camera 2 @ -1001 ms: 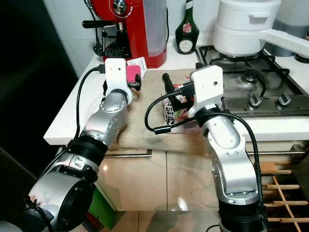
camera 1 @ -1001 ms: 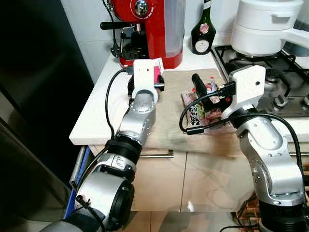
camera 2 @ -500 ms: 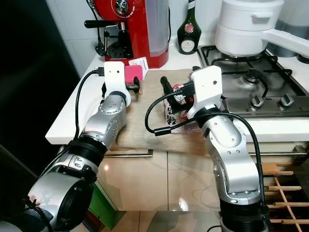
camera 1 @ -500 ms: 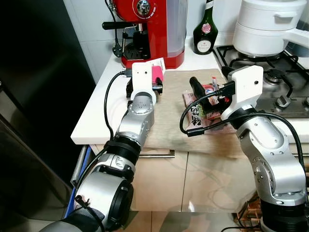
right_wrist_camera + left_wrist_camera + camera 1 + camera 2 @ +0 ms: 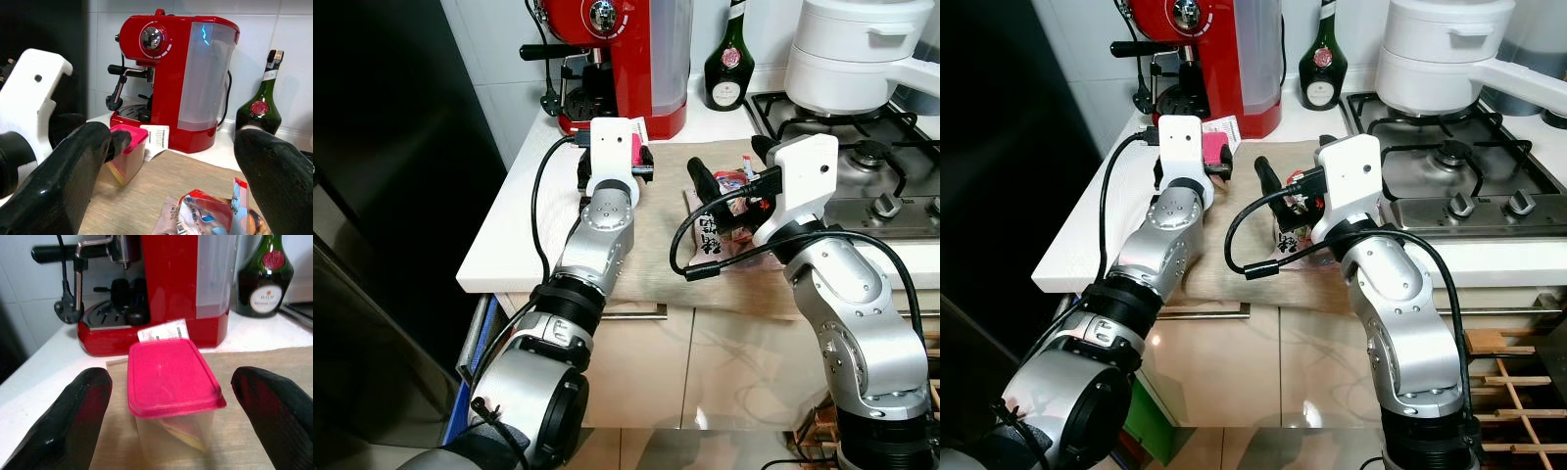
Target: Restocking fridge
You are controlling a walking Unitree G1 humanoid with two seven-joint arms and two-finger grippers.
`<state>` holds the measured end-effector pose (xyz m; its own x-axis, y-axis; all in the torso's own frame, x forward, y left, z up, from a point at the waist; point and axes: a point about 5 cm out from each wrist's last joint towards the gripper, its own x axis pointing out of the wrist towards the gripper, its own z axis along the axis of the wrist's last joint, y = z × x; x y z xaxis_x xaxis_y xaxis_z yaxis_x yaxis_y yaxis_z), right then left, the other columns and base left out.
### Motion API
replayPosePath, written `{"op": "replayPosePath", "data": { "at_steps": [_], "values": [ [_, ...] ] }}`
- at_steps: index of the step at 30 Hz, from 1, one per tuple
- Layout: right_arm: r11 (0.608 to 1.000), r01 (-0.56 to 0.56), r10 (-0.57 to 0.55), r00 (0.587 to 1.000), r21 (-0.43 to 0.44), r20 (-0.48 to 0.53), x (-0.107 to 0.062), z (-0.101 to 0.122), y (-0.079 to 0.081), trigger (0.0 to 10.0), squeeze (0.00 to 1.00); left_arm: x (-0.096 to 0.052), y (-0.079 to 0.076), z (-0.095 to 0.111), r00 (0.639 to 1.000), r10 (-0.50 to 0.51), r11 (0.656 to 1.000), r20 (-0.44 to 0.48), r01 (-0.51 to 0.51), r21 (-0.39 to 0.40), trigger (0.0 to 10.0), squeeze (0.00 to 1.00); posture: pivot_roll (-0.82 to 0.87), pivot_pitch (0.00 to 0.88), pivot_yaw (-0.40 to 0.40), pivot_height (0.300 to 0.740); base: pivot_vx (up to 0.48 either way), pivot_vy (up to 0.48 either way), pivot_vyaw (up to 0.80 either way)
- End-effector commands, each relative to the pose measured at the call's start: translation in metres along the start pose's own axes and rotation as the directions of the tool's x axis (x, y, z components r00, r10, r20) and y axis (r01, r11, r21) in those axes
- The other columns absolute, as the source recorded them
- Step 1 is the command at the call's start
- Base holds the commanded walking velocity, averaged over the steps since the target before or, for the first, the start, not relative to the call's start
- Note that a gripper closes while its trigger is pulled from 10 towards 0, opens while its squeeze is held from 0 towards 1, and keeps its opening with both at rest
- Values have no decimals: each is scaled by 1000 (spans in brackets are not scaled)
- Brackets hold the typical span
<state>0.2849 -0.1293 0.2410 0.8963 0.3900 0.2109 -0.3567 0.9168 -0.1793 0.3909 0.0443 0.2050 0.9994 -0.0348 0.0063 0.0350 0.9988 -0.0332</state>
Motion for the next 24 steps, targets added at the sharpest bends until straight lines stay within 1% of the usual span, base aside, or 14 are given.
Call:
{"op": "replayPosePath", "data": {
  "at_steps": [1,2,7,16,24],
  "values": [
    [1000,-22,22,1000,4,13,0,3,6,10000,0,1,-5,0,1000,-19,1000,-7,19,-12,10000,0,-268,0,116,740,0,0,0],
    [1000,-26,26,1000,5,13,1,3,7,10000,0,1,-6,-4,999,-18,1000,-27,18,-8,10000,0,-269,0,117,740,0,0,0],
    [1000,-28,28,1000,6,14,1,4,8,10000,0,2,-4,-9,999,-14,1000,-42,14,1,10000,0,-270,0,118,740,0,0,0],
    [999,-33,33,999,8,14,0,5,11,10000,0,6,-2,-14,997,-26,999,-69,24,-31,10000,0,-275,0,121,740,0,0,0],
    [999,-36,35,999,6,9,-1,5,12,10000,0,8,1,-20,994,-36,999,-104,33,-33,10000,0,-286,0,122,740,0,0,0]
  ]
}}
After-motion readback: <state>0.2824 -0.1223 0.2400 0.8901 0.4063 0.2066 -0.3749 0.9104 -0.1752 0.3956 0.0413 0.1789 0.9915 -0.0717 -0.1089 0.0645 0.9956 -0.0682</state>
